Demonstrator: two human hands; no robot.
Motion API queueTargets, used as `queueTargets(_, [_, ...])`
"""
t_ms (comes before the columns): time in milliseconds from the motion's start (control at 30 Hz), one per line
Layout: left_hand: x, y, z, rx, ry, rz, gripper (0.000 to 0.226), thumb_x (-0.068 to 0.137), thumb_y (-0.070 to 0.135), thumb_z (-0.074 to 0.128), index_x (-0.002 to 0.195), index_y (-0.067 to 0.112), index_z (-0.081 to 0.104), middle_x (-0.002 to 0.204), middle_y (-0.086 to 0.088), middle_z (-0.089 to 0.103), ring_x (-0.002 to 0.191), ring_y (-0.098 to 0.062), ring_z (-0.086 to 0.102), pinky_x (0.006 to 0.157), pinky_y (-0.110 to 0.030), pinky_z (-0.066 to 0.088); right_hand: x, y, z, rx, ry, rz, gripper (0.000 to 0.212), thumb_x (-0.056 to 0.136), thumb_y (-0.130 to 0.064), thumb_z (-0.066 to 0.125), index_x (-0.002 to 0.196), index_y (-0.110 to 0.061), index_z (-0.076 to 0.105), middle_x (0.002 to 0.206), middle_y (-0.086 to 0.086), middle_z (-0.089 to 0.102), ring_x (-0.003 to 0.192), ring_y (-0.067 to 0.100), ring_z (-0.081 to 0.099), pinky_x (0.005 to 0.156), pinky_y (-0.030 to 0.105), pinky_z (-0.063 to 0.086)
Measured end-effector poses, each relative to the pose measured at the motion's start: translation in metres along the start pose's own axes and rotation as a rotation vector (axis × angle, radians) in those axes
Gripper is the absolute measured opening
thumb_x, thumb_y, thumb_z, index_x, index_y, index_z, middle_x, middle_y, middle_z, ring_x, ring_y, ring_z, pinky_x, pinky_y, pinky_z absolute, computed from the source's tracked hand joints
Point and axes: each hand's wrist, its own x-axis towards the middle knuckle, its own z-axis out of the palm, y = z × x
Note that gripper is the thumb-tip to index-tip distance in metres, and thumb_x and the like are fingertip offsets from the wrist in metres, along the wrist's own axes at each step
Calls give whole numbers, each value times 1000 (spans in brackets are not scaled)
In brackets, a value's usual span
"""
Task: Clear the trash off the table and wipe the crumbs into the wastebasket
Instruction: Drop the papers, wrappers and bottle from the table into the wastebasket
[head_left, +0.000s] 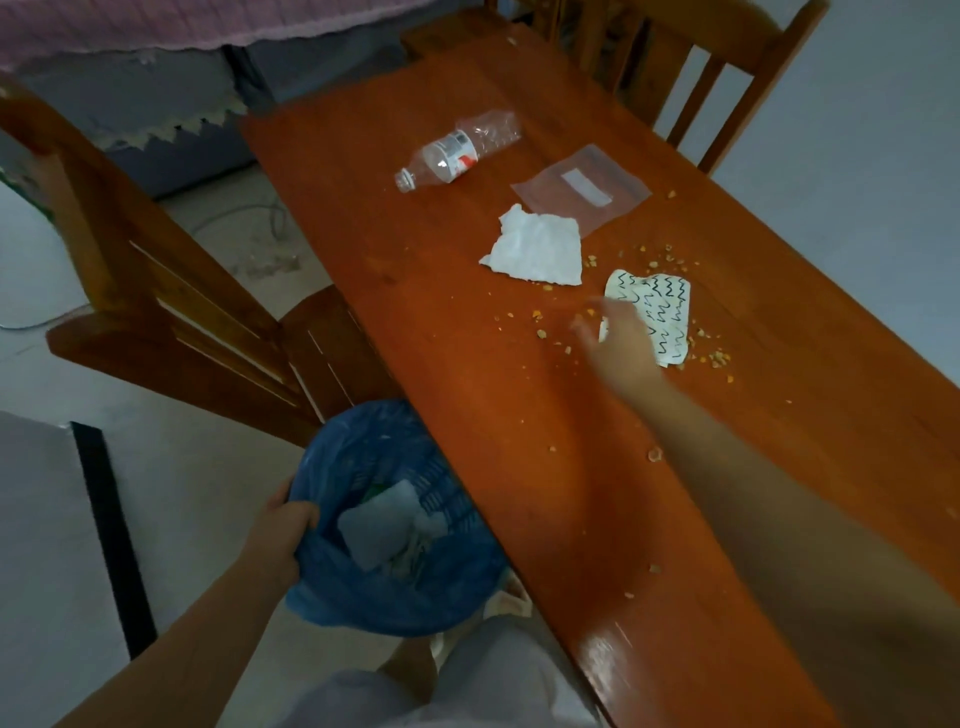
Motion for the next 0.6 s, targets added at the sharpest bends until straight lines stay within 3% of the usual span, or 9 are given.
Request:
queueTargets(67, [3,2,0,6,-2,-2,73,73,-19,30,135,16,48,90,-14,60,76,-36,56,61,-40,50,38,30,-11,-104,49,148,57,91,-36,52,139,-11,34,148,14,31,137,30,29,109,44,29])
queueTargets(200, [7,8,-1,-2,-16,-13,71,74,-19,28,132,16,49,89,-14,60,77,-37,56,65,-40,51,64,73,2,-275,-66,304,73,90,-39,53,146,-10,17,156,14,11,144,32,10,116,49,16])
queueTargets(367, [16,14,-3,10,-19,-42,77,72,-19,29,135,21,48,100,-17,61,84,-40,58,71,-46,53,61,80,12,-368,107,261,34,93,-8,39,125,-8,49,138,17,46,123,36,46,100,52,42])
queueTargets(600, [20,20,-1,12,-39,-15,73,73,-18,29,134,17,48,96,-18,61,83,-40,58,65,-42,52,70,82,4,-342,175,375,24,91,-13,48,111,-7,58,118,19,57,109,37,53,92,52,46])
